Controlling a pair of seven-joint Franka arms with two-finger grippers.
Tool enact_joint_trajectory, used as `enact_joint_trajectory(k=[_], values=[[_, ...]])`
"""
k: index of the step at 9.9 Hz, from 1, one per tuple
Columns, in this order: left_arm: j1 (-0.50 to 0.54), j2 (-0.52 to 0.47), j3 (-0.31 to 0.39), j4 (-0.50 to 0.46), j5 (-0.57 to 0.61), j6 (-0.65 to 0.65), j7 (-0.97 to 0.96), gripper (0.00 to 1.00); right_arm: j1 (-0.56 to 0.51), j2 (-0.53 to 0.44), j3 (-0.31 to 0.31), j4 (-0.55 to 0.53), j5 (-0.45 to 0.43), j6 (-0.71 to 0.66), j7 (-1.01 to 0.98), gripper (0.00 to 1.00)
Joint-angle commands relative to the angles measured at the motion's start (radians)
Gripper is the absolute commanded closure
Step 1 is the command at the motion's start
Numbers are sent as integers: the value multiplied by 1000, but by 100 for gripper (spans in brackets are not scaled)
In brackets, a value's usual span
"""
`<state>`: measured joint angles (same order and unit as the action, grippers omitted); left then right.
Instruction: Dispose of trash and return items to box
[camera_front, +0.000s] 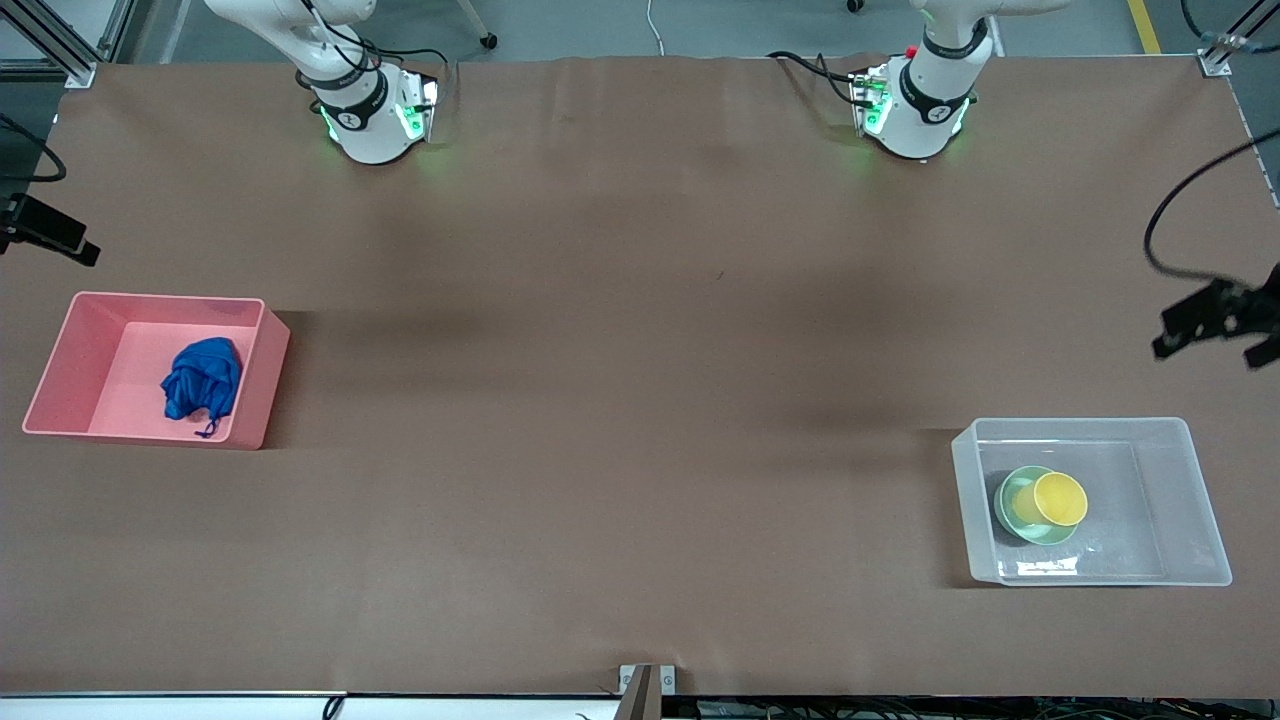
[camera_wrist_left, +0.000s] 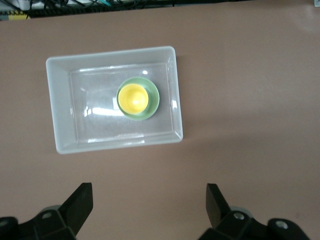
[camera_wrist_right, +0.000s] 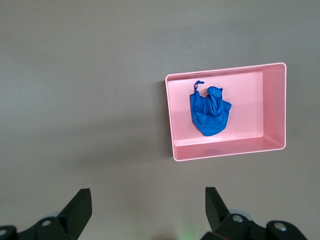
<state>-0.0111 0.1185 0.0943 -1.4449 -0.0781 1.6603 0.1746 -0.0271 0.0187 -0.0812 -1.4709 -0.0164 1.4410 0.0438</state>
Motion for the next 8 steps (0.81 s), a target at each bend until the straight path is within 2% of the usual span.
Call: enact_joint_trajectory(k=[1, 5, 8], values=[[2, -35, -2, 12, 35, -95, -82, 0, 6, 1, -2, 11, -13, -10, -1, 0], [-9, -146, -1, -107, 52, -100, -99, 0, 4, 1, -3, 11, -14, -5, -4, 0], [-9, -157, -25, -135, 93, -97, -106, 0, 0, 1, -6, 12, -17, -1, -9, 0]])
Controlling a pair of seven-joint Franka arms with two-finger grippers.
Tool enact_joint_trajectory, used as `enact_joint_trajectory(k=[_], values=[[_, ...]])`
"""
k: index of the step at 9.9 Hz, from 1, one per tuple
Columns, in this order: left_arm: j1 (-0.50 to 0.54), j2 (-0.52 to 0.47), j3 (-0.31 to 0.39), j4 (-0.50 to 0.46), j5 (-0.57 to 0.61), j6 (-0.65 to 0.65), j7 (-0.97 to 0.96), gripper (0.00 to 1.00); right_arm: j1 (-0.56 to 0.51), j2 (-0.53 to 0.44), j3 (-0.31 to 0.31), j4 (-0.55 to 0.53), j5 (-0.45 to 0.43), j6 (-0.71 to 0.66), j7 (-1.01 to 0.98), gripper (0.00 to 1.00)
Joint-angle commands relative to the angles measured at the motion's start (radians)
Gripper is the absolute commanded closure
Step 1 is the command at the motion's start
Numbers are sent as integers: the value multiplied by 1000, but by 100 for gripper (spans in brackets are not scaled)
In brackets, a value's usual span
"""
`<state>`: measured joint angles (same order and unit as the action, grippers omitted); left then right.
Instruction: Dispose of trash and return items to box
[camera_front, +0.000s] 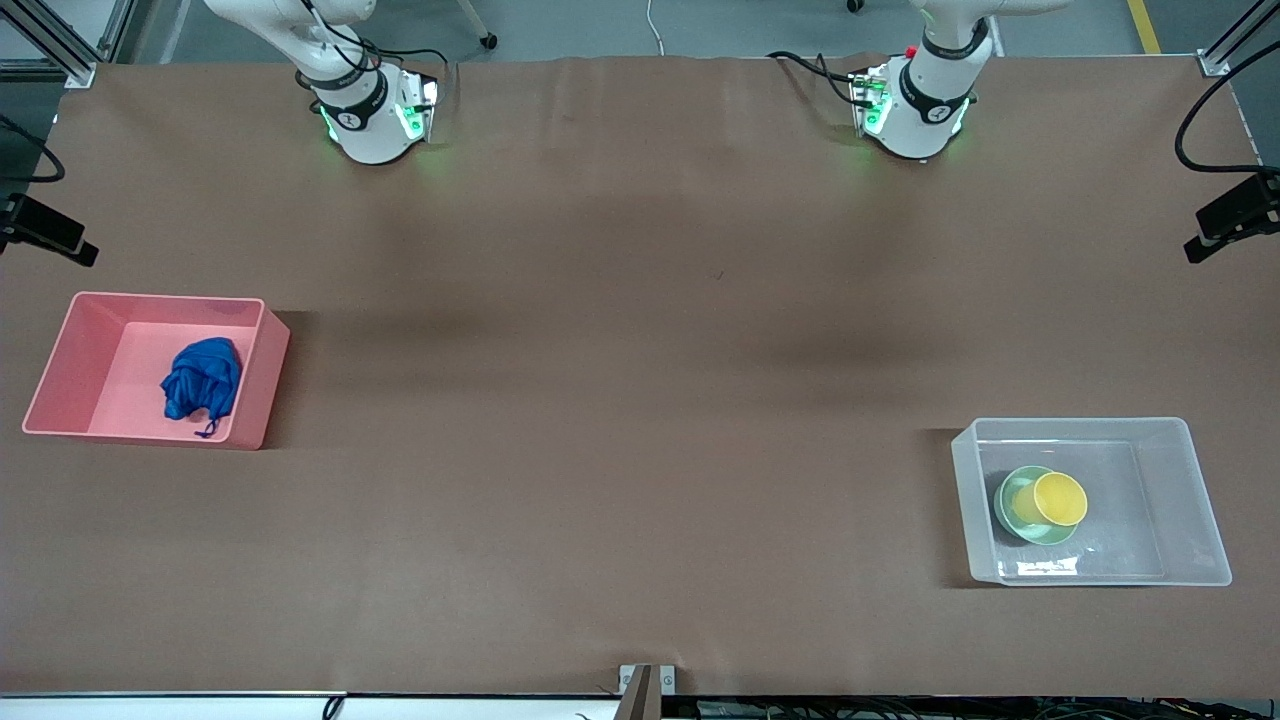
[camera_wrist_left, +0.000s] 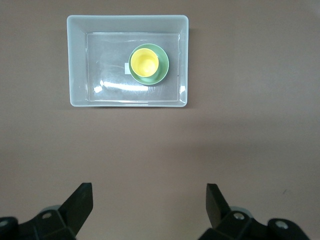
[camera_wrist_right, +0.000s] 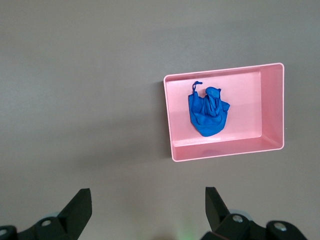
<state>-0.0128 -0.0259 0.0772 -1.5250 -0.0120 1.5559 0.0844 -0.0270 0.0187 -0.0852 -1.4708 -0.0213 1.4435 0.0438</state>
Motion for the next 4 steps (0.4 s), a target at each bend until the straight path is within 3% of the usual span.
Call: enact_joint_trajectory(k=[1, 4], values=[[-7, -2, -10, -49, 30, 7, -15, 0, -2, 1, -2, 11, -12, -3, -9, 0], [-9, 12, -11, -46, 32, 7, -12, 0, 1, 1, -2, 12, -11, -2, -1, 0]])
